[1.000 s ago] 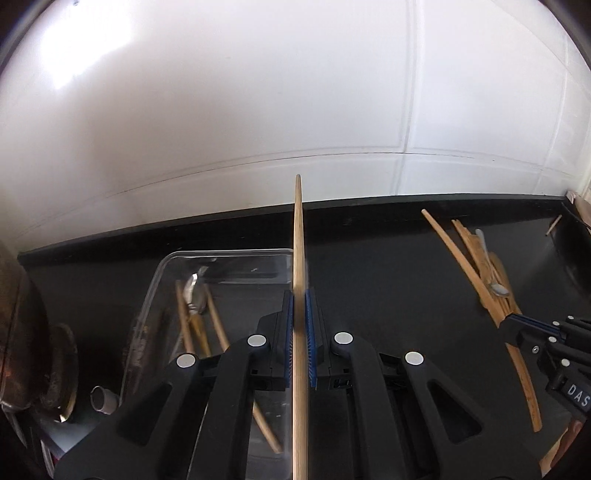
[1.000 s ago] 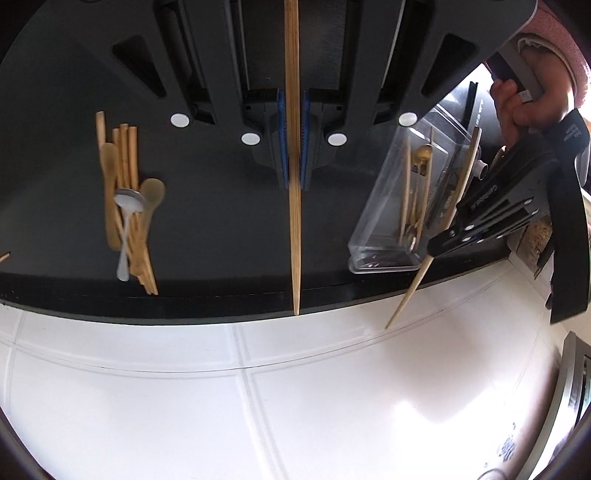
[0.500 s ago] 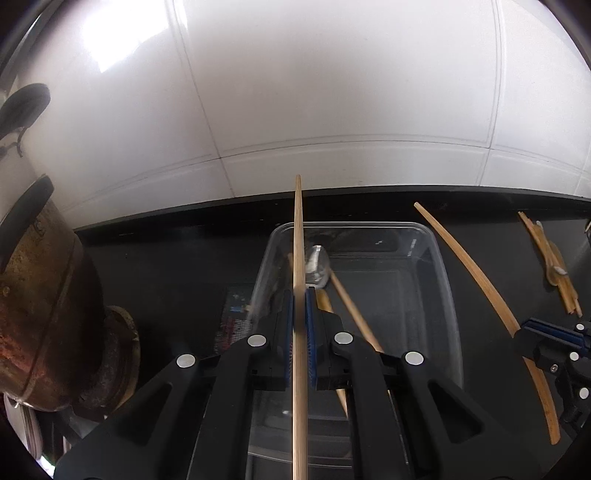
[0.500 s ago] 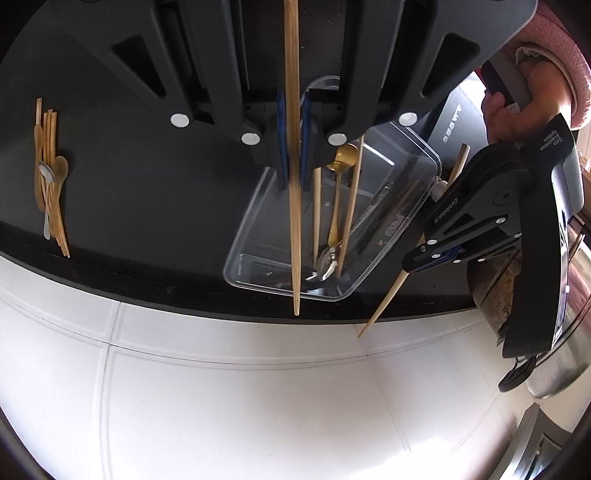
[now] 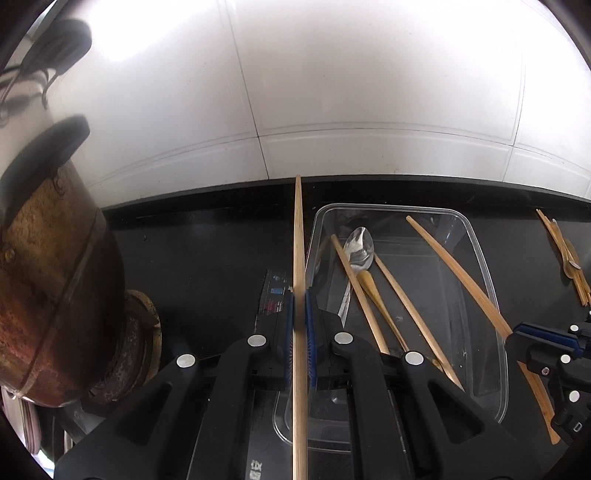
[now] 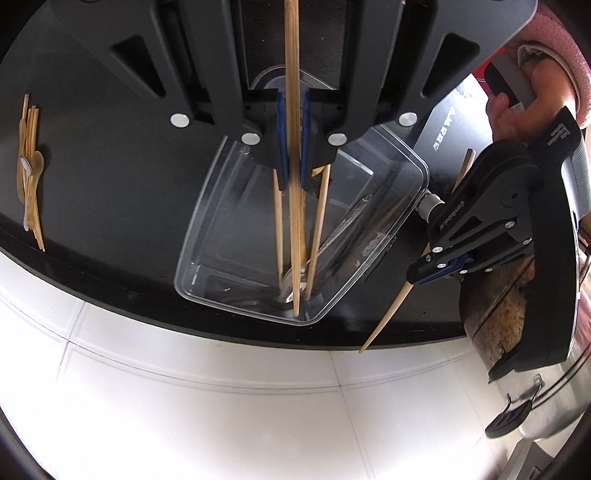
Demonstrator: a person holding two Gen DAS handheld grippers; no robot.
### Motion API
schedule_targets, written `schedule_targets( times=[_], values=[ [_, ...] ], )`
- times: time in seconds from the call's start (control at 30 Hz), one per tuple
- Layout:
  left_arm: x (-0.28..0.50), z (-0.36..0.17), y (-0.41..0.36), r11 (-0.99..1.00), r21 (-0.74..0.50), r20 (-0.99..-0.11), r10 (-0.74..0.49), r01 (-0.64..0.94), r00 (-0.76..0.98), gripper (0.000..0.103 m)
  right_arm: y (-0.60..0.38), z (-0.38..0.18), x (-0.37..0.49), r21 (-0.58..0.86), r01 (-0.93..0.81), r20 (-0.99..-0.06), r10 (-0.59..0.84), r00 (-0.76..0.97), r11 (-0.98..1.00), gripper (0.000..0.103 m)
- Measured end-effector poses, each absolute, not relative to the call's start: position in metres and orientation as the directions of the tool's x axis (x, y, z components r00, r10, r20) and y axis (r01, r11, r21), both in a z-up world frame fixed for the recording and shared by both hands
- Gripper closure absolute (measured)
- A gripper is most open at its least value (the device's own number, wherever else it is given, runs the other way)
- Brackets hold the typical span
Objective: Organize utensils
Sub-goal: 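Carry both held chopsticks over the clear tray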
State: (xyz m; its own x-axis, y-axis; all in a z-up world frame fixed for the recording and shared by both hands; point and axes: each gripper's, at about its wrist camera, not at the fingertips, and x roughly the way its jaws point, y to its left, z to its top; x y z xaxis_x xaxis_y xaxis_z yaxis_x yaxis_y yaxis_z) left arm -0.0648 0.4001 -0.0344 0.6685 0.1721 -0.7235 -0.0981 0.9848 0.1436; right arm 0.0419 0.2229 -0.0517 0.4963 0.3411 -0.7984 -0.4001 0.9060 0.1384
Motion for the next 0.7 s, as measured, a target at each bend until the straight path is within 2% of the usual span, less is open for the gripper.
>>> schedule_targets(
  times=[0.3,0.7],
  values=[
    [-0.077,-0.037,0.423,0.989,0.04,-0.748,0.124,-0.143,0.652,0.097,0.236,-0.056,0.04,0.135,-0.436,-0.802,0.356,0.479,0.89,0.096],
    [-0.087,-0.032,0.422,0.987,-0.002,-0.751,0.105,-0.161,0.652,0.097,0.238,-0.053,0.036,0.138,-0.454,-0.8,0.369,0.473,0.88,0.096]
  ],
)
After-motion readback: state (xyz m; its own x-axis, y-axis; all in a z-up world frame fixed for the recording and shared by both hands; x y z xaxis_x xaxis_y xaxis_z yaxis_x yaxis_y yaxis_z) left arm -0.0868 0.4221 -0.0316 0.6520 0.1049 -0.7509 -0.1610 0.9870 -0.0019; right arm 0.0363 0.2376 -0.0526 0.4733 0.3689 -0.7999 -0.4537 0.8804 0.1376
